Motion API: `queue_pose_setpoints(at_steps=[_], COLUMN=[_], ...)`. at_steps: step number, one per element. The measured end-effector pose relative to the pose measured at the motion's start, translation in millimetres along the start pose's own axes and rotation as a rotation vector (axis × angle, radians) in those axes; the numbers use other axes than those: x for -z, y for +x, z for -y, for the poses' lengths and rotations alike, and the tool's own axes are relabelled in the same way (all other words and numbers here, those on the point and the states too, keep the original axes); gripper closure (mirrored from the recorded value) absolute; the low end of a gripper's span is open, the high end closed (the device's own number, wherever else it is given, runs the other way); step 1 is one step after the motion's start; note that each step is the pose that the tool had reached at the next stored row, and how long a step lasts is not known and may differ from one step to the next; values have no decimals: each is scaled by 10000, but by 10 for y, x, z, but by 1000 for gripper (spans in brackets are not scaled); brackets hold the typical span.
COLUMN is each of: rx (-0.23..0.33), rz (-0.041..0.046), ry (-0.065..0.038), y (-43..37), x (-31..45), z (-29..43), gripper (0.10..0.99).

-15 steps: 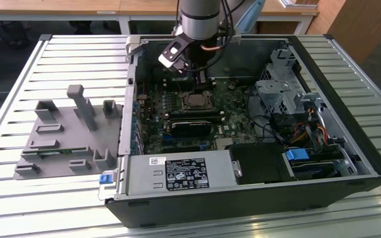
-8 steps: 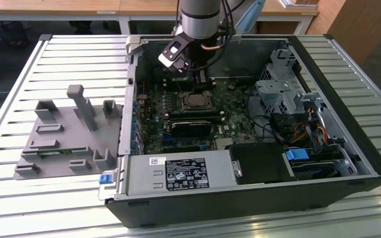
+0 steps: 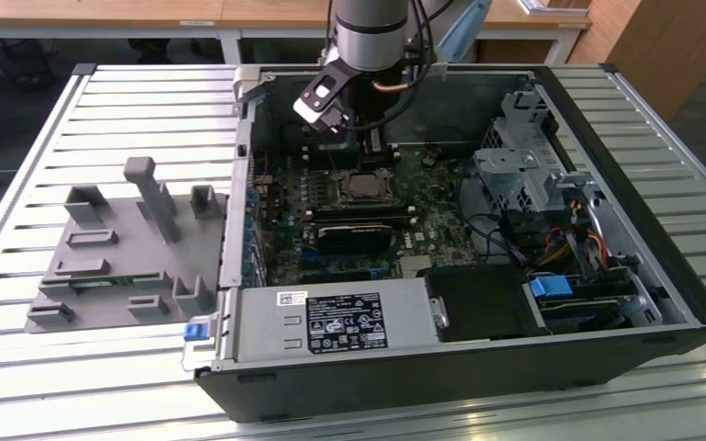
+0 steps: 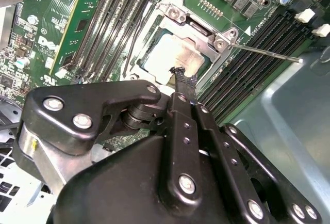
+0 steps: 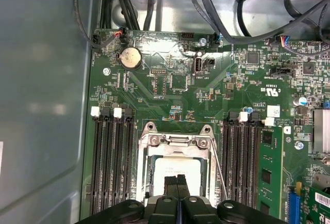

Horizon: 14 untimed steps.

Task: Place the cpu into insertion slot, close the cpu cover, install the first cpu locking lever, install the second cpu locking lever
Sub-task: 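Install the first cpu locking lever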

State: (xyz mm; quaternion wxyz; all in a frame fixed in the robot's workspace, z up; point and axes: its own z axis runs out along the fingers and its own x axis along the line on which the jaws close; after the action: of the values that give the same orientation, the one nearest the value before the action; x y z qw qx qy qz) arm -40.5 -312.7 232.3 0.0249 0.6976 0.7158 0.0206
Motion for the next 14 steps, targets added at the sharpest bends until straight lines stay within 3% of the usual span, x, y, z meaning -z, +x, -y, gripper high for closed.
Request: queue_pose_setpoints(at_steps=[3, 5, 14], rx=[-1, 0, 0], rz=[0, 0, 1], ry=[0, 0, 0], y=[0, 0, -1], x=[6, 53, 81], z=[0, -3, -5], gripper=[980, 980, 980])
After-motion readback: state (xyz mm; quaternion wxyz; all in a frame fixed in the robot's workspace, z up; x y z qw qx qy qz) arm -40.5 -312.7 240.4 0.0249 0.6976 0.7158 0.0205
